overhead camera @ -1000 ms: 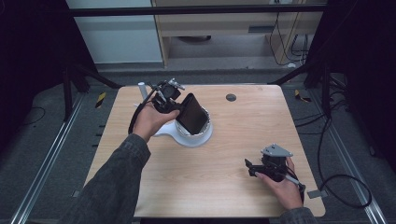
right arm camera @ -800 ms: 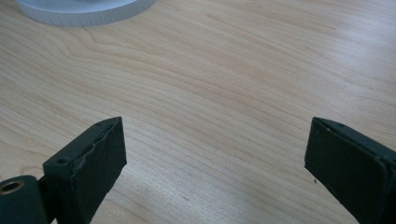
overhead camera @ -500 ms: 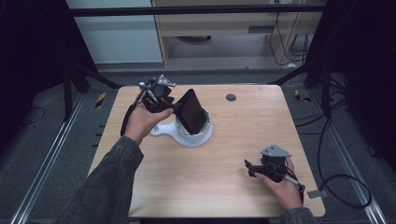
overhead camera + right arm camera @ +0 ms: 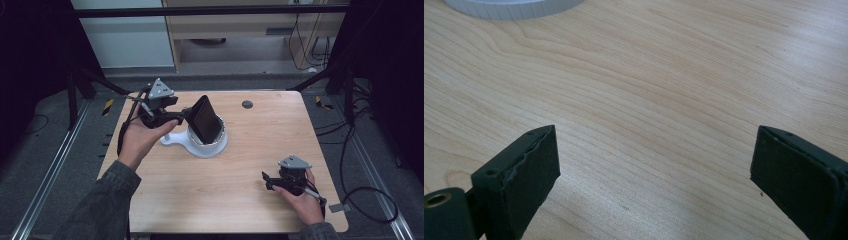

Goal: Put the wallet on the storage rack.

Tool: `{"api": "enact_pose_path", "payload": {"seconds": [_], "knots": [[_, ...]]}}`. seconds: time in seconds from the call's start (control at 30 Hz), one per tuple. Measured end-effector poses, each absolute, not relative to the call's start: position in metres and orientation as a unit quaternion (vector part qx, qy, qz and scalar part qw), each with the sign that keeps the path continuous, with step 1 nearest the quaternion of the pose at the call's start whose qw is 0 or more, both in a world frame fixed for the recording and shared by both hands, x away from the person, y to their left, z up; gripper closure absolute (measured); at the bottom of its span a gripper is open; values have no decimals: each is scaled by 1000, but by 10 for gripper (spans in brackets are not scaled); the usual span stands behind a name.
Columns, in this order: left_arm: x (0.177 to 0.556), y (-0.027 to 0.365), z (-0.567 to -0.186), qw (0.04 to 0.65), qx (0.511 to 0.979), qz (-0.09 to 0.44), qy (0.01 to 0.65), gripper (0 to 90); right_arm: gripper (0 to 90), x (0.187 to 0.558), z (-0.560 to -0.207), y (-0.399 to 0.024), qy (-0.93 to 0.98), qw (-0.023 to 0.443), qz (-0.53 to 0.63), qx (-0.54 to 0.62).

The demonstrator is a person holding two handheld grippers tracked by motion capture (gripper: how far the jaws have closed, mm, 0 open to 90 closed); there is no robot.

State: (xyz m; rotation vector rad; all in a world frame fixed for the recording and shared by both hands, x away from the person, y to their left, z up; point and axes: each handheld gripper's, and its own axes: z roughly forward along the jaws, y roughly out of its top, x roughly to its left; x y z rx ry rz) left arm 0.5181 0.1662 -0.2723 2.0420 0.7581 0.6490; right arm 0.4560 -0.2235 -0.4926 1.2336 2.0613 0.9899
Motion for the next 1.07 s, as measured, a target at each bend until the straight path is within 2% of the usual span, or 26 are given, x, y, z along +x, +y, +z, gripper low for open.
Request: {"api": "enact_pose_path", "payload": {"seconds": [0.3, 0.57, 0.77, 0.97, 1.07], "knots": [[483, 175, -307, 419, 826, 242, 289, 255, 54, 456, -495, -221, 770, 264, 364, 453], [469, 177, -368, 396, 842, 204, 306, 135, 47, 457, -497, -219, 775, 256, 361, 451], [471, 189, -417, 387, 840, 182, 335, 104, 45, 457, -499, -219, 777, 254, 360, 450], [470, 214, -459, 374, 834, 182, 363, 85, 44, 458, -501, -219, 779, 249, 353, 454], [472, 228, -474, 351, 838, 178, 378, 85, 44, 458, -503, -220, 779, 243, 354, 457]]}}
